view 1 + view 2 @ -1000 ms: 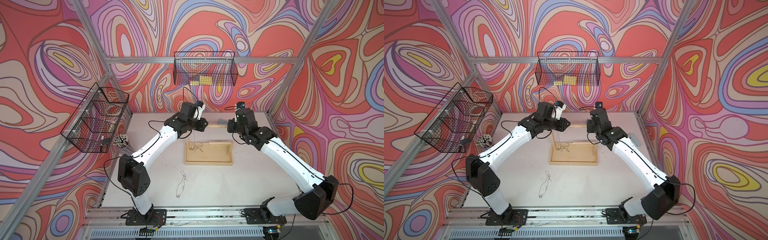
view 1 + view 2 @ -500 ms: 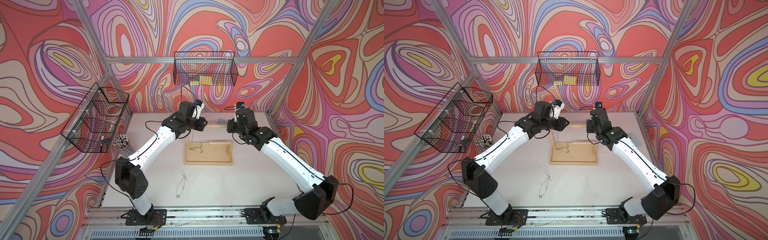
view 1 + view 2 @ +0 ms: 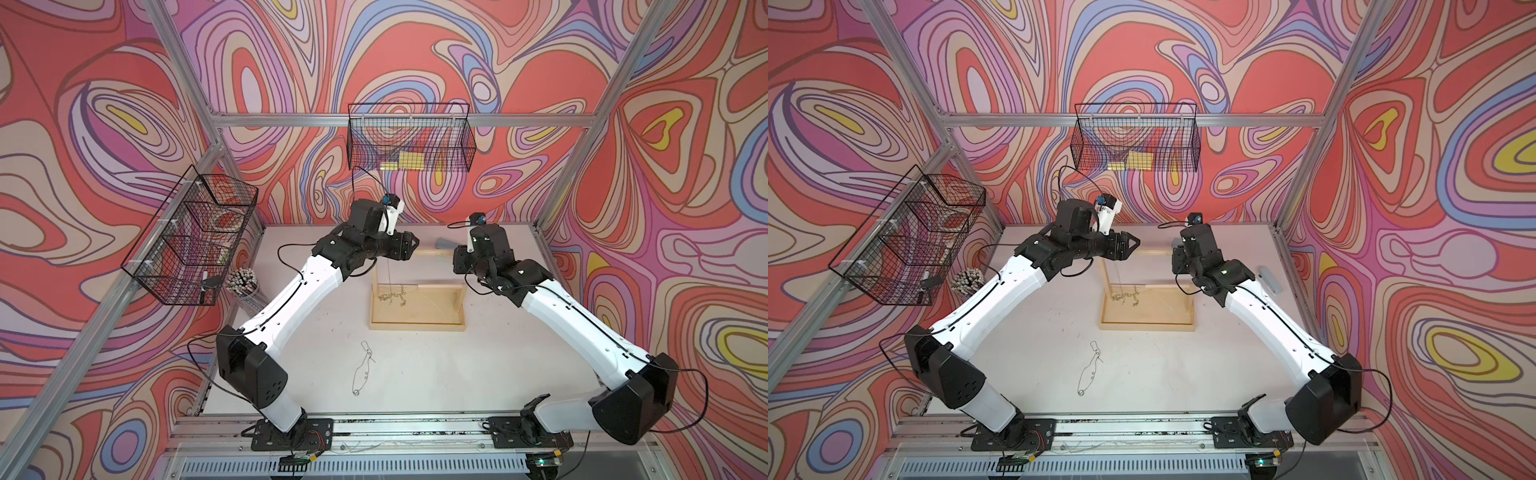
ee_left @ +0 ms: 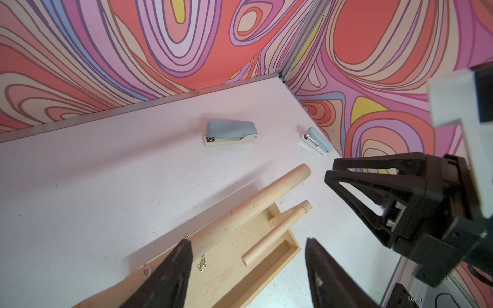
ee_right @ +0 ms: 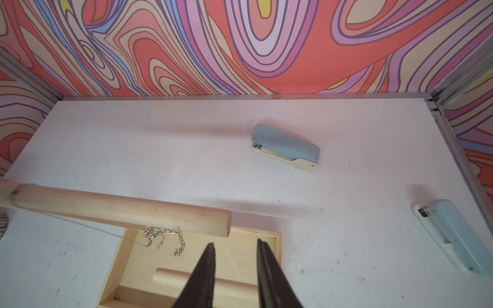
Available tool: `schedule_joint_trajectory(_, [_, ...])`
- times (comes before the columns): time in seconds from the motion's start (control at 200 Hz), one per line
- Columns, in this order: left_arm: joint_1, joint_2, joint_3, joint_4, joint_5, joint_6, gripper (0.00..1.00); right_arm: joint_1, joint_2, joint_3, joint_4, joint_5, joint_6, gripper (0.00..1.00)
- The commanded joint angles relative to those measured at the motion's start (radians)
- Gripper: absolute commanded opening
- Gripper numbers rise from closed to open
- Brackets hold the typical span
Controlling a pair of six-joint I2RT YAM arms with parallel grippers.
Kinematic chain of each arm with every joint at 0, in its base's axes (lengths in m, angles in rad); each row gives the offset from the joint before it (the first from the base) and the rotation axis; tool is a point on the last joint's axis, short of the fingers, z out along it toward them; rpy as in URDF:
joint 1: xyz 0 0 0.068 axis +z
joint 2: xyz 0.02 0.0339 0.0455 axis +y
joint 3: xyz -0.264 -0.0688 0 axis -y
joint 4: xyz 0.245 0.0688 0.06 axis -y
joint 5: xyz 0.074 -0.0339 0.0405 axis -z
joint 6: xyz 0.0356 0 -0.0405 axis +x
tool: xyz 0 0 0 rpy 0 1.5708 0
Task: Hang the necklace on the jewelry display stand
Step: Pick up the necklace from the stand.
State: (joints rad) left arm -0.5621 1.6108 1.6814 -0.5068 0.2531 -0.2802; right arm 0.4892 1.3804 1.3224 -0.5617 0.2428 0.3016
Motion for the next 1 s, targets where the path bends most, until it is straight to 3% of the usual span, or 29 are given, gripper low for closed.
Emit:
schedule_joint_trajectory(0.0, [0.005,-0.069,0.008,-0.064,-0.060,0.018,0.79,-0.002,-0.036,-0.009,-0.016,-0.060,0.014,0.38])
schedule_joint_trajectory(0.26, [0.009,-0.200,-0.130,-0.119,-0.197,-0.009,0.83,0.061,-0.030,-0.036,-0.034,-0.025,0.008,0.44])
schedule_joint_trajectory(0.401, [0.016,-0.282,-0.261,-0.137,-0.270,-0.068,0.78,0.196,0.005,-0.069,-0.024,0.036,0.009,0.44])
schedule_joint_trajectory(0.626, [0.047,-0.430,-0.471,-0.133,-0.264,-0.173,0.70,0.321,0.072,-0.155,-0.015,0.060,0.136,0.45])
schedule_joint_trajectory(0.751, [0.060,-0.480,-0.547,-0.136,-0.284,-0.229,0.66,0.382,0.165,-0.140,-0.009,0.064,0.165,0.47])
schedule_joint_trajectory(0.996, [0.156,-0.563,-0.625,-0.153,-0.307,-0.288,0.65,0.387,0.380,-0.053,0.021,0.066,0.179,0.56])
